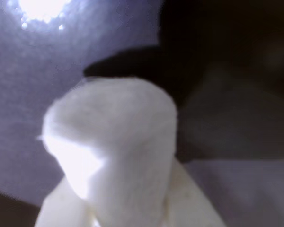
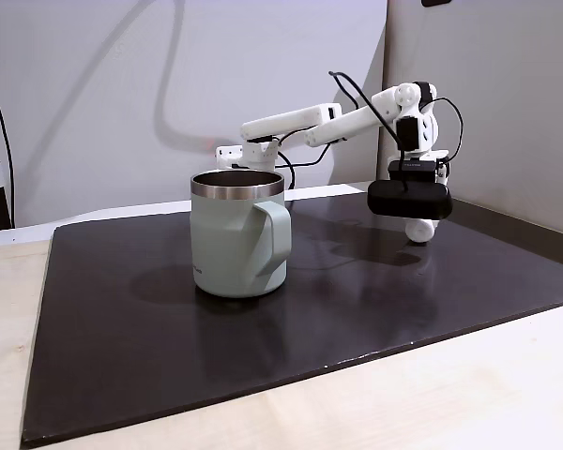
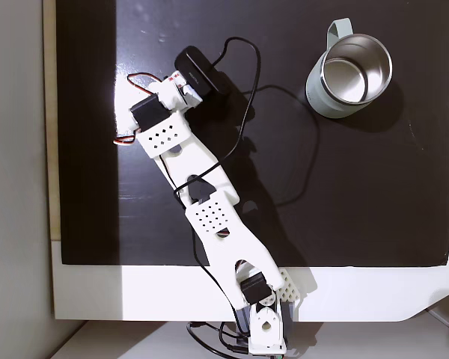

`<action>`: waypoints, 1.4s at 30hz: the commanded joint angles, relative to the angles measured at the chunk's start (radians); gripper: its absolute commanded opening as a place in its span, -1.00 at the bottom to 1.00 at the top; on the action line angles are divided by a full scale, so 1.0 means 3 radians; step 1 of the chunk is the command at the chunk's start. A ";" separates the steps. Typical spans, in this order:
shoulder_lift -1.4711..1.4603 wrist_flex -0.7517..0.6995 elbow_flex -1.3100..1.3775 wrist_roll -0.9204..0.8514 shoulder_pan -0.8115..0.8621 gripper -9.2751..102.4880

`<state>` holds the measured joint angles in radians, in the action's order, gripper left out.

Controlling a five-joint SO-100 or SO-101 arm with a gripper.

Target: Grasp a gauze and put it in the cup.

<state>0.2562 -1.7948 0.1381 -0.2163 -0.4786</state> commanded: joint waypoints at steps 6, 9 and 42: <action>0.1437 -0.0026 -0.0614 0.0153 0.0281 -0.81; 0.1933 -0.0026 -0.0864 0.0220 0.0460 -0.82; 0.2587 -0.0015 -0.1007 -0.0297 0.2915 -0.82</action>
<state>1.0400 -1.8040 -0.2240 -0.2777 0.4034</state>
